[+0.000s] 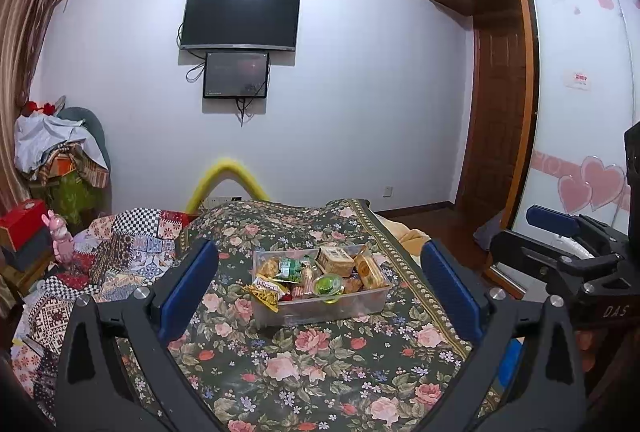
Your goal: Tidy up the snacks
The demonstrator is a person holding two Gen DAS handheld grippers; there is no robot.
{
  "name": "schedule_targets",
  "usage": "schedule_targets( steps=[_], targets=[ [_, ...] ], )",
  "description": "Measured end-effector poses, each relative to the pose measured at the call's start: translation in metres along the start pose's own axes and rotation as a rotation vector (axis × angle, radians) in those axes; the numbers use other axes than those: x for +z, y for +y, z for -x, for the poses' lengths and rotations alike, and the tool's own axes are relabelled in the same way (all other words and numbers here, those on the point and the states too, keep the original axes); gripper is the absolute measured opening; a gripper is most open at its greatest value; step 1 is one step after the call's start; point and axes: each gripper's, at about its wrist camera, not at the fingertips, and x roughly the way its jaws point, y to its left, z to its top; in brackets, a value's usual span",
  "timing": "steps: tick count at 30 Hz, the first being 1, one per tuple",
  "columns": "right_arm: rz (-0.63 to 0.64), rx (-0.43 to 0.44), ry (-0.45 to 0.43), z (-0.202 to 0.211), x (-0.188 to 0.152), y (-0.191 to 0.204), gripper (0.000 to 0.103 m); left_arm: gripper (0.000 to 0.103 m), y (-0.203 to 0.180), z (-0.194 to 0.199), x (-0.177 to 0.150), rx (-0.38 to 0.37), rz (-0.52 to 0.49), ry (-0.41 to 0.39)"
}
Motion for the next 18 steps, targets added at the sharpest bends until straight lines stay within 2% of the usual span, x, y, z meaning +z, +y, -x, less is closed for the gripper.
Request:
schedule_targets(
  steps=[18],
  targets=[
    [0.003, -0.025, 0.005, 0.0036, -0.0045, 0.0010, 0.103, 0.103, -0.0021, -0.0025, -0.0060, 0.000, -0.011, 0.019]
  ],
)
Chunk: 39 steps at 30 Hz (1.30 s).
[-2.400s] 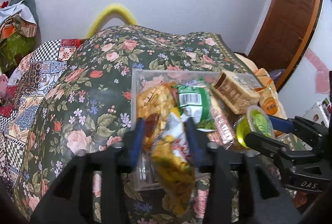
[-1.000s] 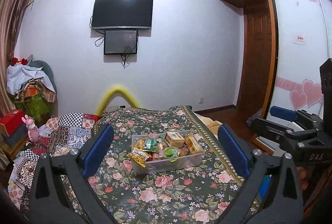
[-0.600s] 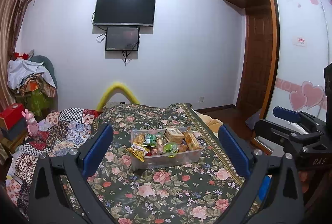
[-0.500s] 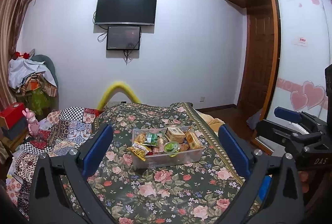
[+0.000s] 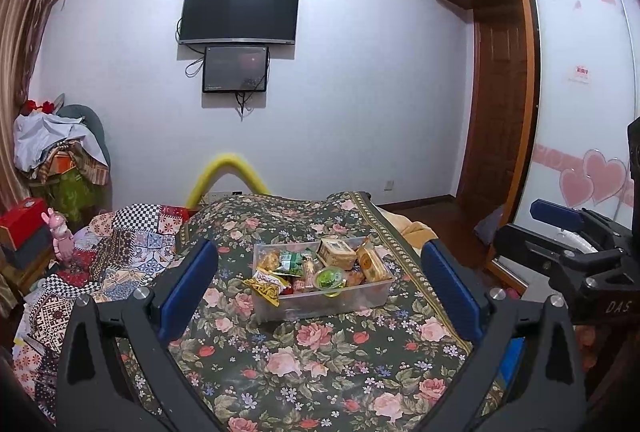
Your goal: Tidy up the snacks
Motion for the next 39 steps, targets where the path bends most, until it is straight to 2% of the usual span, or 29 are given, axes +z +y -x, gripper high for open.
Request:
schedule_targets(
  steps=[24, 39],
  targets=[
    [-0.011, -0.029, -0.033, 0.009, 0.007, -0.004, 0.103, 0.103, -0.003, 0.005, 0.006, -0.028, 0.006, 0.004],
    [0.001, -0.035, -0.046, 0.011, 0.008, 0.000, 0.103, 0.103, -0.006, 0.012, 0.006, -0.025, -0.008, -0.020]
  ],
)
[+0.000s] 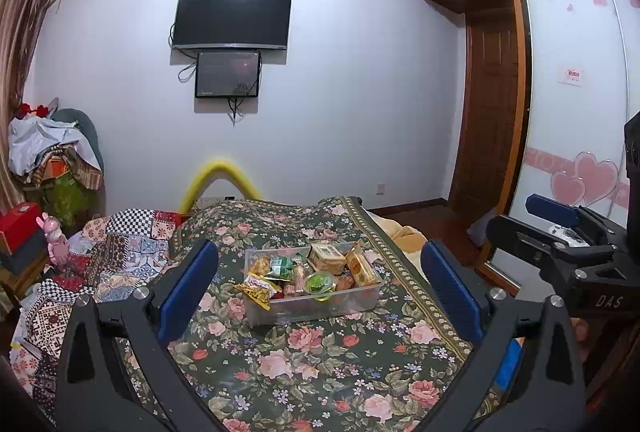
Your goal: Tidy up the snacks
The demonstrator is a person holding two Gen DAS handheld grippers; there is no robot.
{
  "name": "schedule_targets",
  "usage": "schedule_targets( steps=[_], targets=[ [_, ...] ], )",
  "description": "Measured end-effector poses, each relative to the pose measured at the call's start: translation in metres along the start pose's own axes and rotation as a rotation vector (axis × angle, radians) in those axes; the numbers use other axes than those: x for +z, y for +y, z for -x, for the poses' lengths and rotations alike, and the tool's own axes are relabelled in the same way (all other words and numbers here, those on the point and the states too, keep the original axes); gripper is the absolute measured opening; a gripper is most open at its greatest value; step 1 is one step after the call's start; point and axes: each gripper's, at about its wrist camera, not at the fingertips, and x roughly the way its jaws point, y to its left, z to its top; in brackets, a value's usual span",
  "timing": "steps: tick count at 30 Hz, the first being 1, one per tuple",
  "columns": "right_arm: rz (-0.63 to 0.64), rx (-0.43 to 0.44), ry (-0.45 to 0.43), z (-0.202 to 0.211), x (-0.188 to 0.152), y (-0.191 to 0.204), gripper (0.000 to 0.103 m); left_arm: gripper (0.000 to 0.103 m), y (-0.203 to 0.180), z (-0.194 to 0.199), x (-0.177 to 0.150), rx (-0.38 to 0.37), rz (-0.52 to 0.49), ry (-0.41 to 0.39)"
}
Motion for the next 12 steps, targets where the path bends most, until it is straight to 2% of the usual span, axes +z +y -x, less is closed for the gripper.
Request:
schedule_targets(
  steps=[12],
  targets=[
    [-0.001, 0.004, 0.000, -0.0018, 0.0004, -0.0007, 0.103, 0.103, -0.0003, -0.0032, 0.0001, -0.008, 0.003, 0.019]
  ],
)
